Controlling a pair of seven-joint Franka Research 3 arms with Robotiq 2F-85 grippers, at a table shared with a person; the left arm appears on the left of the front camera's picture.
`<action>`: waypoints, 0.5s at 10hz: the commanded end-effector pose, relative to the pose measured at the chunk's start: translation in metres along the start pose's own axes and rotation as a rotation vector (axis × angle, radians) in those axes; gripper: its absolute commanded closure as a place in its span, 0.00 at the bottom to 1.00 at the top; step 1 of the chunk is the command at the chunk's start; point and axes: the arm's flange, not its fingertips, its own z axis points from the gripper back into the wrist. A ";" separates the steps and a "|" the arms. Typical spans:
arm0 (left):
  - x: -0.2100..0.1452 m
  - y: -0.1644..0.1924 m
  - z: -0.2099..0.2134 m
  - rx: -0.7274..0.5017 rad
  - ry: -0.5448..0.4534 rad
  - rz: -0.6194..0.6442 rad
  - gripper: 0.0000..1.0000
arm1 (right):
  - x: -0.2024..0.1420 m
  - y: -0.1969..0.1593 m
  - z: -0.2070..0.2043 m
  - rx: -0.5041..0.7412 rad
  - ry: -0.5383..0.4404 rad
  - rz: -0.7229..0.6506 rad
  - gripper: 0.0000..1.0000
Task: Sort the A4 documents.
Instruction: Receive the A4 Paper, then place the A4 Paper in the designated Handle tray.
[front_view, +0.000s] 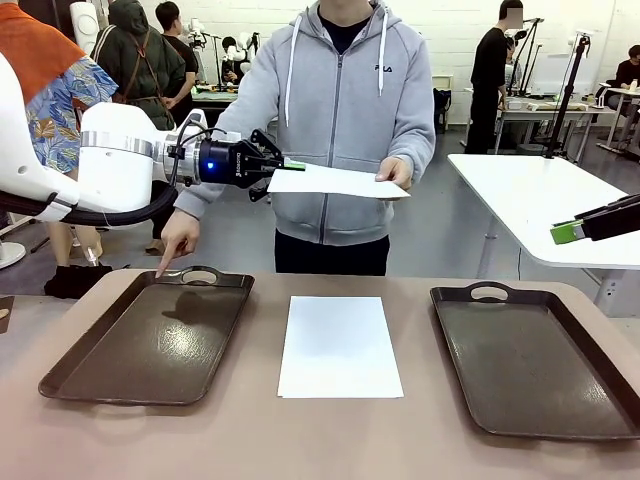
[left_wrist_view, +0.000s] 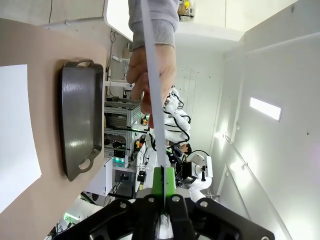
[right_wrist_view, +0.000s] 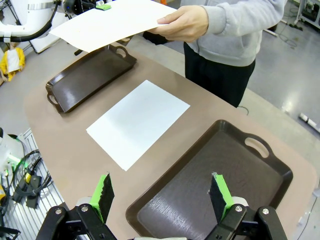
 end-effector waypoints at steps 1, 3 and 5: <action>0.001 0.000 0.000 0.006 -0.013 0.012 1.00 | -0.001 0.000 -0.003 0.016 -0.003 0.001 0.00; 0.001 0.000 0.000 0.006 -0.013 0.012 1.00 | -0.001 0.000 -0.003 0.016 -0.003 0.001 0.00; 0.001 0.000 0.000 0.006 -0.013 0.012 1.00 | -0.001 0.000 -0.003 0.016 -0.003 0.001 0.00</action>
